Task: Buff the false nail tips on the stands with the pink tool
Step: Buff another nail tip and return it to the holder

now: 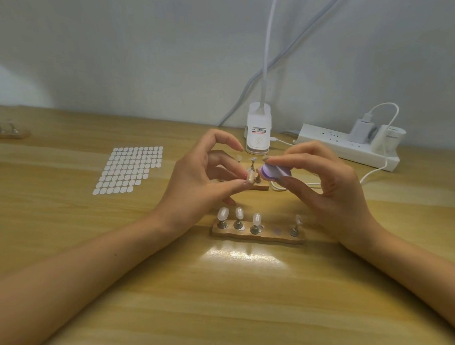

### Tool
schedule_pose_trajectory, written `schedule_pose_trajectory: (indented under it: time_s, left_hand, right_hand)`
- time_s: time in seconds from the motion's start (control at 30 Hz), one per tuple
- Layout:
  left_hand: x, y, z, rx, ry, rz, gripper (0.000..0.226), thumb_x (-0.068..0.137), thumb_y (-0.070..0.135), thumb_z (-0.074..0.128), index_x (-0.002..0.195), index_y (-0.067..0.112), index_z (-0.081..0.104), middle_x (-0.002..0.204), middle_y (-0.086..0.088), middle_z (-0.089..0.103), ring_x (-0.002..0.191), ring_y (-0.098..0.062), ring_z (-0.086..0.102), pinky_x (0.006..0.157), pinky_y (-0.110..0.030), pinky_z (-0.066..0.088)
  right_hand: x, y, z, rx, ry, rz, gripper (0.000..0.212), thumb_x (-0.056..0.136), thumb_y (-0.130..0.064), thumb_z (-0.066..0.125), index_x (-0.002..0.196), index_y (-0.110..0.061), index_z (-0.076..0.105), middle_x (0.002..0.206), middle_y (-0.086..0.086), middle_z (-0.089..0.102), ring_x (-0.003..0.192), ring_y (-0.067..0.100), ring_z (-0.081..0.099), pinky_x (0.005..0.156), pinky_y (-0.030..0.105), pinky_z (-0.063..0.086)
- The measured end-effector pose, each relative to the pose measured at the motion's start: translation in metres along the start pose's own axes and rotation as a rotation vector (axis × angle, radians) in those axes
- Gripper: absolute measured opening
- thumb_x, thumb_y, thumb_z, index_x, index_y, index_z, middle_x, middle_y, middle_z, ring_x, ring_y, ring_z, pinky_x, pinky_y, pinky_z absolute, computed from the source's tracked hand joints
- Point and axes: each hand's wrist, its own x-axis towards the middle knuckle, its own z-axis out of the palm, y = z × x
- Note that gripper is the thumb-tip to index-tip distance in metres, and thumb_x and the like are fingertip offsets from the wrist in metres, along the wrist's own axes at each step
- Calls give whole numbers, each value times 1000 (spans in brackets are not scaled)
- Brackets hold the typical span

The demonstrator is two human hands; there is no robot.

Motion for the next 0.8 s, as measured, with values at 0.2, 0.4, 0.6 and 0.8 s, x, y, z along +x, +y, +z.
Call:
schedule_pose_trajectory:
  time_s: [0.2, 0.4, 0.6, 0.8]
  left_hand:
    - [0, 0, 2, 83, 10, 23, 47, 73, 21, 85, 109, 16, 55, 79, 2, 77, 76, -10, 74, 59, -22, 55]
    - [1, -1, 3, 91, -5, 30, 46, 72, 31, 84, 104, 18, 54, 78, 5, 77, 78, -8, 75, 70, -18, 55]
    - [2, -4, 3, 94, 2, 26, 43, 75, 15, 87, 98, 19, 52, 79, 1, 78, 78, -10, 75, 67, -17, 52]
    - [3, -6, 2, 104, 6, 29, 42, 77, 12, 86, 98, 16, 51, 78, 0, 77, 75, -12, 74, 65, -27, 53]
  right_hand:
    - [3, 0, 4, -29, -47, -80, 27, 88, -16, 67, 115, -16, 67, 101, 8, 64, 95, 16, 63, 84, 29, 54]
    - [3, 0, 6, -38, -55, -117, 27, 86, -10, 70, 113, -12, 70, 101, 12, 66, 96, 20, 65, 83, 35, 55]
    - [2, 0, 5, -75, -48, -123, 27, 85, -6, 71, 112, -7, 72, 101, 13, 66, 95, 20, 65, 83, 32, 55]
    - [5, -1, 3, -102, -42, -123, 28, 84, -5, 71, 112, -4, 72, 100, 15, 66, 95, 24, 66, 82, 35, 55]
